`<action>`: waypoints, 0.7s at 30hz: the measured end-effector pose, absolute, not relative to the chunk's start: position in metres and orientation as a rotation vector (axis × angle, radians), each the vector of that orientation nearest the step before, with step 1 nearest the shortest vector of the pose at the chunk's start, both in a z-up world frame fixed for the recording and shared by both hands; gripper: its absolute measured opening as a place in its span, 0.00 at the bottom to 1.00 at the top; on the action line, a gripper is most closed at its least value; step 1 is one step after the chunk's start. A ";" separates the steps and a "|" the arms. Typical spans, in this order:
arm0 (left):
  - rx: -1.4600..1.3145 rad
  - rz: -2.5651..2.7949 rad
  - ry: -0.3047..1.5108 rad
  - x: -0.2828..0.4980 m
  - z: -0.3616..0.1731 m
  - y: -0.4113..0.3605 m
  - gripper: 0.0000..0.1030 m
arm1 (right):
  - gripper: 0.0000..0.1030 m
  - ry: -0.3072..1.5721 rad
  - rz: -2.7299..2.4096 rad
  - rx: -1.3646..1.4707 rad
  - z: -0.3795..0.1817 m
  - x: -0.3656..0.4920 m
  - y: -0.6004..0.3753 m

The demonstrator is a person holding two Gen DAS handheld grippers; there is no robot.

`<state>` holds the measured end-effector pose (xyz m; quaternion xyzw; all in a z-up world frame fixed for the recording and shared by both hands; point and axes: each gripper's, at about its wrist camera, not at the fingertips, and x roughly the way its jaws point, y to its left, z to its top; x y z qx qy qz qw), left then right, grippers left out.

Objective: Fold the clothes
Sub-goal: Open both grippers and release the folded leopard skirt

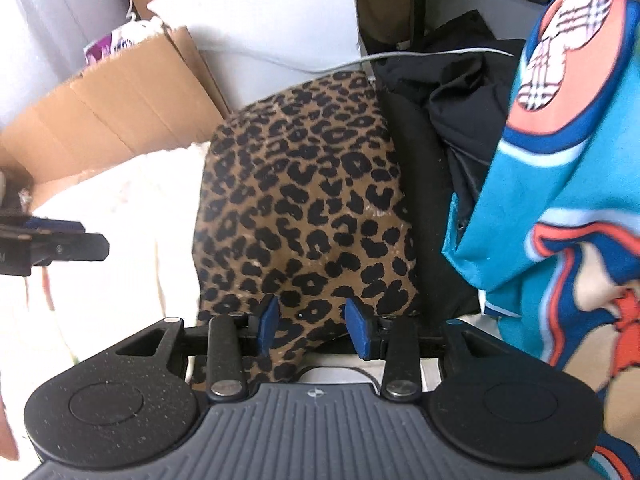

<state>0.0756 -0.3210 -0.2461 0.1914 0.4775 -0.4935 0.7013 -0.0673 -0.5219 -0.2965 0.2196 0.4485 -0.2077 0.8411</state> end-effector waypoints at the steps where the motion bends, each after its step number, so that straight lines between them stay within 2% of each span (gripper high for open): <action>1: 0.435 -1.079 1.066 0.077 -0.240 -0.317 0.69 | 0.47 0.948 -0.439 0.472 -0.289 -0.069 -0.522; 5: 0.469 -1.018 1.067 0.078 -0.212 -0.298 0.72 | 0.68 0.950 -0.427 0.497 -0.260 -0.075 -0.520; 9: 0.483 -0.969 1.057 0.078 -0.180 -0.281 0.83 | 0.82 0.950 -0.403 0.513 -0.231 -0.079 -0.516; 13: 0.479 -0.935 1.030 0.076 -0.150 -0.268 0.91 | 0.89 0.956 -0.389 0.516 -0.205 -0.082 -0.509; 21: 0.445 -0.882 1.057 0.070 -0.096 -0.253 0.97 | 0.99 0.962 -0.366 0.520 -0.155 -0.094 -0.497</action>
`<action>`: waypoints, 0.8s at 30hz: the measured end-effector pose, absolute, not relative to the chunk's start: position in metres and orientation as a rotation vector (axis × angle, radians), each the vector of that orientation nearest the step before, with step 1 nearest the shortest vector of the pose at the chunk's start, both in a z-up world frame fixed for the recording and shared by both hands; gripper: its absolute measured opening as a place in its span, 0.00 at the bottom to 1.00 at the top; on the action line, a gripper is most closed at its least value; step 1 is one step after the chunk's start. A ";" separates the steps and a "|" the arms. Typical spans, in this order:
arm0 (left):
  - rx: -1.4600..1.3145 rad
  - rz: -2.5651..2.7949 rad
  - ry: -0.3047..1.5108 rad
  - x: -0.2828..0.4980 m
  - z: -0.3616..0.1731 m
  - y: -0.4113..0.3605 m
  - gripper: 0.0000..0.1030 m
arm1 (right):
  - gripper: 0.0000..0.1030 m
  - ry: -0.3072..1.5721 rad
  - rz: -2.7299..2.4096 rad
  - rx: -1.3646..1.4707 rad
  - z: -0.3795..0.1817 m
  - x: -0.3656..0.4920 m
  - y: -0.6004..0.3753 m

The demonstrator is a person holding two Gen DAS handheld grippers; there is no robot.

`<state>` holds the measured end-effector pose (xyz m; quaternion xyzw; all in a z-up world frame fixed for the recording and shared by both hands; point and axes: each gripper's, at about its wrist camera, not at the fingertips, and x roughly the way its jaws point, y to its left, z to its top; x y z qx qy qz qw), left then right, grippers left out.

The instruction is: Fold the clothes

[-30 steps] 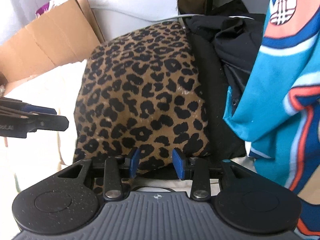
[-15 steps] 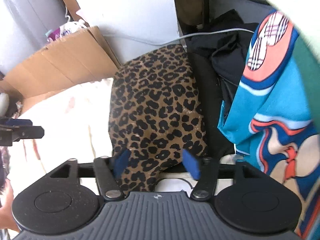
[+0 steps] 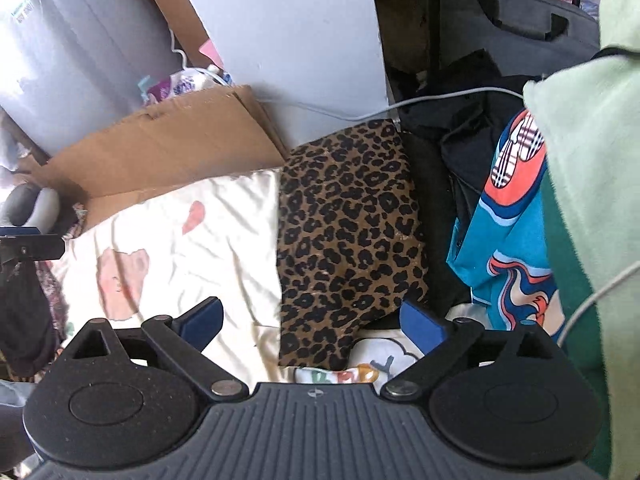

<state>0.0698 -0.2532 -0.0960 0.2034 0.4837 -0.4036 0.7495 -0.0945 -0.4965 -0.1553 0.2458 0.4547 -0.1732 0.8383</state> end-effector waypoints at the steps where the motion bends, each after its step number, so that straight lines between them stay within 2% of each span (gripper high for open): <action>1: 0.443 -0.875 1.073 0.069 -0.090 -0.251 0.97 | 0.99 0.967 -0.372 0.509 -0.149 -0.095 -0.495; 11: 0.438 -0.770 1.094 0.065 -0.022 -0.213 0.98 | 0.99 0.969 -0.356 0.523 -0.083 -0.102 -0.479; 24: 0.343 -0.639 1.059 0.084 0.061 -0.127 0.99 | 0.99 0.979 -0.303 0.421 0.020 -0.104 -0.443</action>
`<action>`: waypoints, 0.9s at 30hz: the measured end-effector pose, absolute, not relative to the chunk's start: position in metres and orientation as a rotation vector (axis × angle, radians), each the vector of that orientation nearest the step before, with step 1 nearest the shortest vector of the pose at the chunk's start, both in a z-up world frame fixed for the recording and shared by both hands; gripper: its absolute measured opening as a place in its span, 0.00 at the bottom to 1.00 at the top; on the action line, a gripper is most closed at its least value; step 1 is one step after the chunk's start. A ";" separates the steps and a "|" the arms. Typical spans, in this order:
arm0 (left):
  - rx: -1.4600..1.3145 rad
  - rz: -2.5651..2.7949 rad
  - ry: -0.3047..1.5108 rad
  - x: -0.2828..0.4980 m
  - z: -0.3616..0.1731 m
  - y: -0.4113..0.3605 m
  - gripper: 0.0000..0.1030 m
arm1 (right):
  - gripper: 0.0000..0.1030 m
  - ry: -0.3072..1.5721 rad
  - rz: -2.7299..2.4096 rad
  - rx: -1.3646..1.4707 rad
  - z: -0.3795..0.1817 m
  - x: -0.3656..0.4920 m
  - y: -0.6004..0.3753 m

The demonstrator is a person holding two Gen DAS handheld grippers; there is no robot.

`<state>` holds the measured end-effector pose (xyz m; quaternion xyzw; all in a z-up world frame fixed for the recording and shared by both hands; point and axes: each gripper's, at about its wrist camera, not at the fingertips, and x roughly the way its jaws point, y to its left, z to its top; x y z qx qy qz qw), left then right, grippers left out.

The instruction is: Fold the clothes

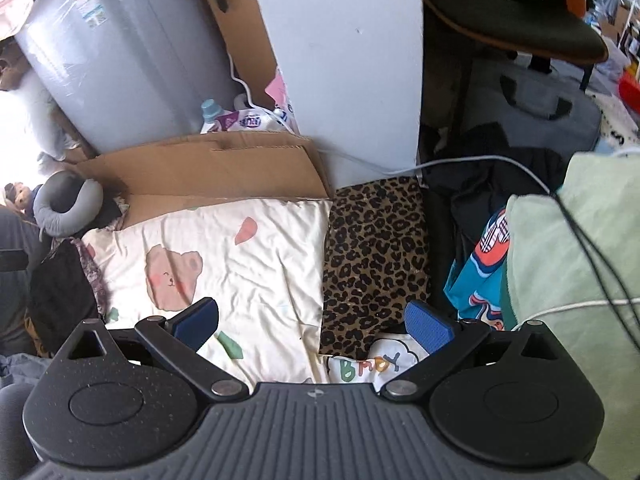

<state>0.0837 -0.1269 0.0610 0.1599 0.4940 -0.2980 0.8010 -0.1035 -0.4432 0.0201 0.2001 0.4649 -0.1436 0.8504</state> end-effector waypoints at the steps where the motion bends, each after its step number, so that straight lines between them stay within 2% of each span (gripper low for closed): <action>1: 0.343 -0.631 1.055 0.084 0.065 -0.120 0.99 | 0.99 0.978 -0.295 0.418 0.026 -0.103 -0.440; 11: 0.260 -0.540 1.001 0.080 0.097 -0.024 0.99 | 0.99 0.948 -0.165 0.352 0.085 -0.083 -0.380; 19: 0.249 -0.463 0.965 0.080 0.096 0.011 0.99 | 0.99 0.902 -0.040 0.236 0.133 -0.054 -0.297; 27: 0.223 -0.393 0.966 0.069 0.087 0.045 0.99 | 0.99 0.932 0.053 0.229 0.139 -0.030 -0.219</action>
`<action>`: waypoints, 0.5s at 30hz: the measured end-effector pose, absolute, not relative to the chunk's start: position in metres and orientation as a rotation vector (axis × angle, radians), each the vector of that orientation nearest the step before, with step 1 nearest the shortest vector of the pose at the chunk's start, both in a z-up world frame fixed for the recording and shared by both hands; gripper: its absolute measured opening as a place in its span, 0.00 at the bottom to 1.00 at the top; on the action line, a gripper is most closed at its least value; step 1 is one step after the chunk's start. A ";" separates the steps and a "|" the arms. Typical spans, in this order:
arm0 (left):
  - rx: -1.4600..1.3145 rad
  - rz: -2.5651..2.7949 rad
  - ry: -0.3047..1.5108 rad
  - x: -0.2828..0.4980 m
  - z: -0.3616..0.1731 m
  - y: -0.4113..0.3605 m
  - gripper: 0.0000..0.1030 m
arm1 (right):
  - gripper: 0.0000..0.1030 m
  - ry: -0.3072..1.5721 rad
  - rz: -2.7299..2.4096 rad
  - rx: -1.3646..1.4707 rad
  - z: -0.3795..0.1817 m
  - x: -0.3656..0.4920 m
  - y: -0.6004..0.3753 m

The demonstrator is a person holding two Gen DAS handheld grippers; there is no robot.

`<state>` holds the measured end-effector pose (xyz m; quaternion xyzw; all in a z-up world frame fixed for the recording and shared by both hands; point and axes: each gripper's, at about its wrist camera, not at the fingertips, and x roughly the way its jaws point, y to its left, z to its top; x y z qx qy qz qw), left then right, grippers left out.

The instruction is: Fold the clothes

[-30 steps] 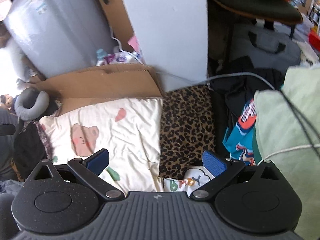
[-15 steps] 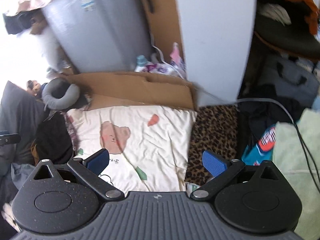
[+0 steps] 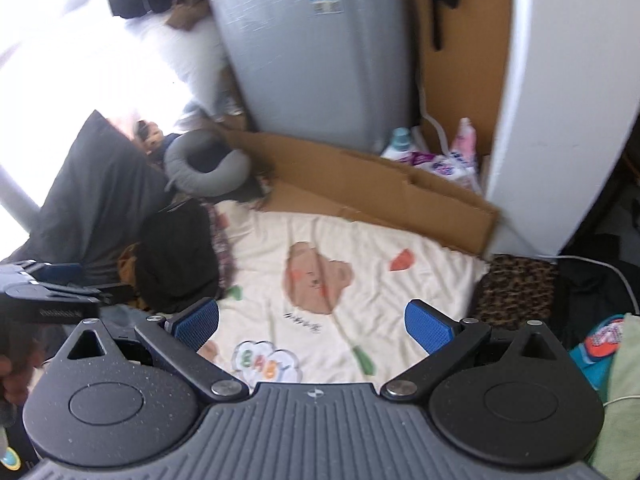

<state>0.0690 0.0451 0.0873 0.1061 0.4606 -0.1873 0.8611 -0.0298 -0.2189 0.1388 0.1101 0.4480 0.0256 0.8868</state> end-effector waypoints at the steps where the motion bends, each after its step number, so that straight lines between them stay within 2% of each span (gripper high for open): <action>1: 0.226 -0.384 0.965 0.067 0.085 0.049 0.99 | 0.99 0.935 0.060 0.231 0.138 -0.028 -0.210; 15: 0.152 -0.295 1.026 0.054 0.045 0.101 0.99 | 0.99 1.033 0.023 0.249 0.091 -0.026 -0.155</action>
